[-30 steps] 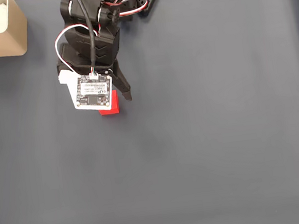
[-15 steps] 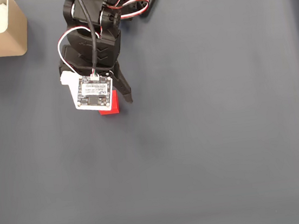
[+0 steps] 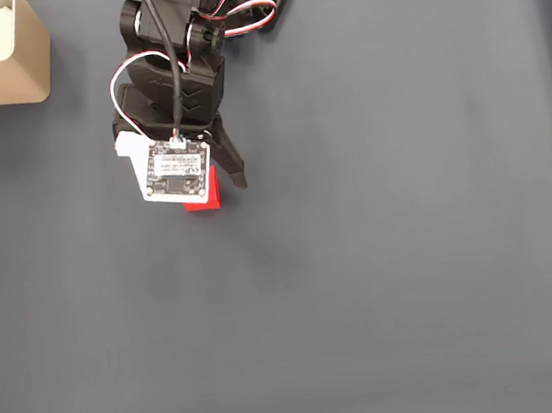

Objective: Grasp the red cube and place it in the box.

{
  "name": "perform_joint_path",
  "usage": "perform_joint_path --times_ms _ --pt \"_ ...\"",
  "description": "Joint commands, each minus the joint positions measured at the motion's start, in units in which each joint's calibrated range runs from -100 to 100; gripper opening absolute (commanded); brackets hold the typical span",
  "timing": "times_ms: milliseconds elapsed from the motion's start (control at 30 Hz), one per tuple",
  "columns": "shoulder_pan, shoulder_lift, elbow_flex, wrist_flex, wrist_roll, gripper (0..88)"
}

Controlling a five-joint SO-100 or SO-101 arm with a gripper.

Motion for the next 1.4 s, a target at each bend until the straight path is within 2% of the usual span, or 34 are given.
perform_joint_path --times_ms 0,1367 --pt "-0.40 -0.50 -0.07 -1.46 0.00 34.6" --pt "-1.40 3.75 2.67 -7.53 -0.39 34.7"
